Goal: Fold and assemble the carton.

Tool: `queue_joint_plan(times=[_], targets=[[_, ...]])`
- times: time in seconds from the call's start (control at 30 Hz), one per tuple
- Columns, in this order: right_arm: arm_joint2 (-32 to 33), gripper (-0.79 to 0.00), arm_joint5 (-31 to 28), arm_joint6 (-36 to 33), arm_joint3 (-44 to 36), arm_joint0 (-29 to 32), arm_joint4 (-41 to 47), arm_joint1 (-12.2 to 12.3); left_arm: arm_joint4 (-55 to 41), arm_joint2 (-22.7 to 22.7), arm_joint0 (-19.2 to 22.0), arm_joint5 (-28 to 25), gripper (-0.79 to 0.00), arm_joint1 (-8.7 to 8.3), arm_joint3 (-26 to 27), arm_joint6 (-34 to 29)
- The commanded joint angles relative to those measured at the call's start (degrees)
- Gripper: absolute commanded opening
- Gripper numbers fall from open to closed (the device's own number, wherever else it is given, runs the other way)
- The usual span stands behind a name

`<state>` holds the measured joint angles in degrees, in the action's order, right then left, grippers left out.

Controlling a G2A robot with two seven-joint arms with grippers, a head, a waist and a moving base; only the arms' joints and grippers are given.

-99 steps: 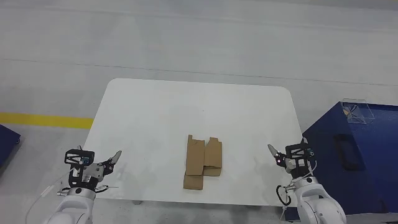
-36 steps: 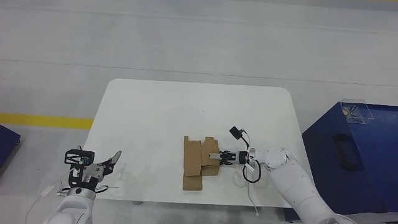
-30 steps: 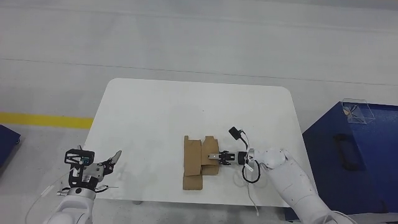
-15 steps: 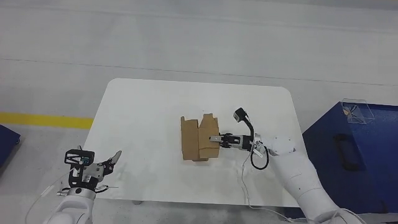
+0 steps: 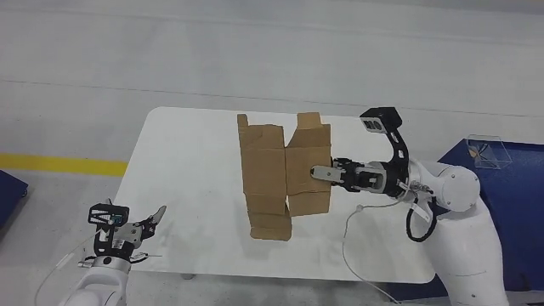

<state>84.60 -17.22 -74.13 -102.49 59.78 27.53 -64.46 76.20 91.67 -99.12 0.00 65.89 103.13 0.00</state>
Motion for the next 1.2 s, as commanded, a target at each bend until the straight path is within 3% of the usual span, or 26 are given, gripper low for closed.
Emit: queue_joint_plan(times=[0.0, 0.97, 1.17], targets=[[1.92, -0.785, 0.25, -1.86, -1.86, 0.36, 0.9, 0.35, 0.0, 0.0, 0.0, 0.0, 0.0, 0.0, 0.0, 0.0], [1.92, -0.785, 0.25, -1.86, -1.86, 0.36, 0.9, 0.35, 0.0, 0.0, 0.0, 0.0, 0.0, 0.0, 0.0, 0.0], [1.79, -0.785, 4.1, -0.73, -0.19, 2.63, 14.52, 0.22, 0.0, 0.0, 0.0, 0.0, 0.0, 0.0, 0.0, 0.0]])
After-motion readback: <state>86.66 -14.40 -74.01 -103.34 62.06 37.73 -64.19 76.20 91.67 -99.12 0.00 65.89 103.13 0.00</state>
